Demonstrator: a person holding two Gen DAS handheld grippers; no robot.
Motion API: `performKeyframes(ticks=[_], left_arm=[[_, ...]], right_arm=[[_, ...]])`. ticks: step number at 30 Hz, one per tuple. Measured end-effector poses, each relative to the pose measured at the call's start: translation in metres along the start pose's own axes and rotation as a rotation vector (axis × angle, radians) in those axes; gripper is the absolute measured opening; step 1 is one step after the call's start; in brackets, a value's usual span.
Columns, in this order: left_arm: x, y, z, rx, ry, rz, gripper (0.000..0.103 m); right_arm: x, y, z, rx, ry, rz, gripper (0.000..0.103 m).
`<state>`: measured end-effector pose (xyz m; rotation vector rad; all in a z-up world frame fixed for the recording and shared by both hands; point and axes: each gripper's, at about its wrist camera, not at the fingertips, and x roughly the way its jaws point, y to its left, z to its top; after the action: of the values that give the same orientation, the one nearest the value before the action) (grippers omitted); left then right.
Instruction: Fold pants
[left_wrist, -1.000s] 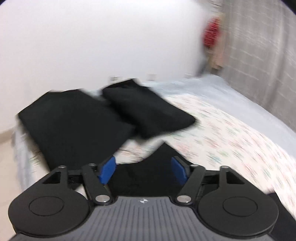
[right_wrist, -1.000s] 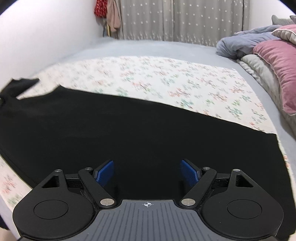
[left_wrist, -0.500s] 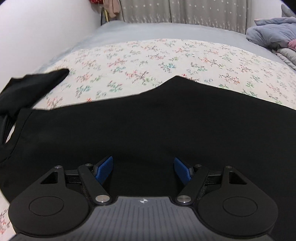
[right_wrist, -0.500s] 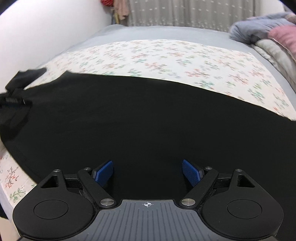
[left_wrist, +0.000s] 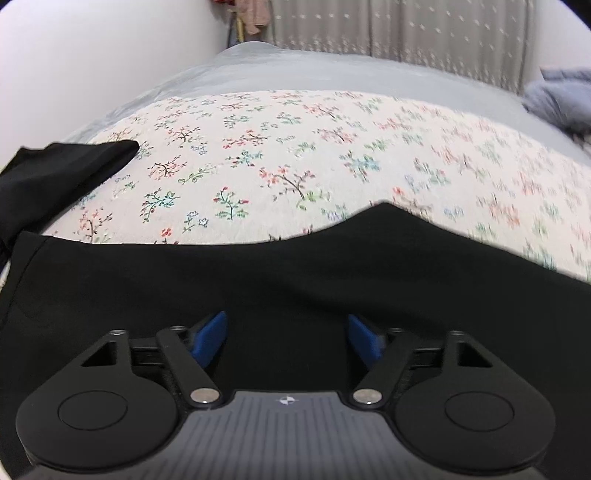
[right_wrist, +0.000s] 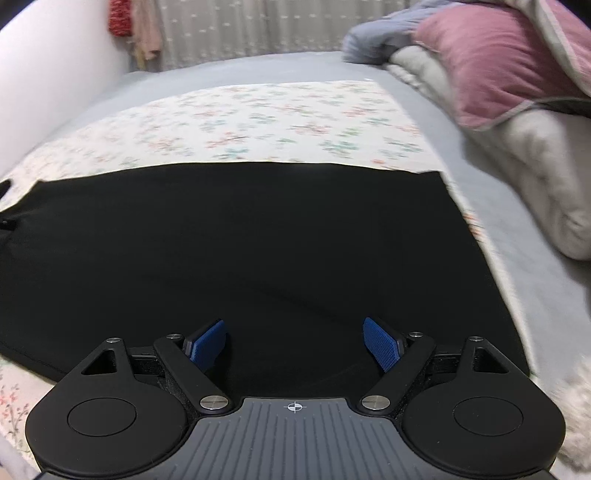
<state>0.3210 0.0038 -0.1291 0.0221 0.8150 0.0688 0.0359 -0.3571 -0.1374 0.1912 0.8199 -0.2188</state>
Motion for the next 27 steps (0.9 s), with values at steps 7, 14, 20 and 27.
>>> performKeyframes(ticks=[7, 14, 20, 27], left_arm=[[0.011, -0.033, 0.011, 0.088, -0.070, -0.033, 0.044], [0.031, -0.045, 0.030, 0.078, -0.088, -0.031, 0.028], [0.030, -0.050, 0.028, 0.103, -0.132, -0.014, 0.030], [-0.001, -0.044, 0.036, -0.006, -0.095, -0.096, 0.031]], right_arm=[[0.005, 0.012, 0.001, -0.037, 0.009, -0.020, 0.091], [0.015, 0.013, 0.004, -0.040, 0.006, -0.020, 0.098], [0.020, 0.014, 0.003, -0.056, -0.005, -0.015, 0.102], [-0.022, -0.030, 0.011, 0.133, -0.128, -0.001, 0.100]])
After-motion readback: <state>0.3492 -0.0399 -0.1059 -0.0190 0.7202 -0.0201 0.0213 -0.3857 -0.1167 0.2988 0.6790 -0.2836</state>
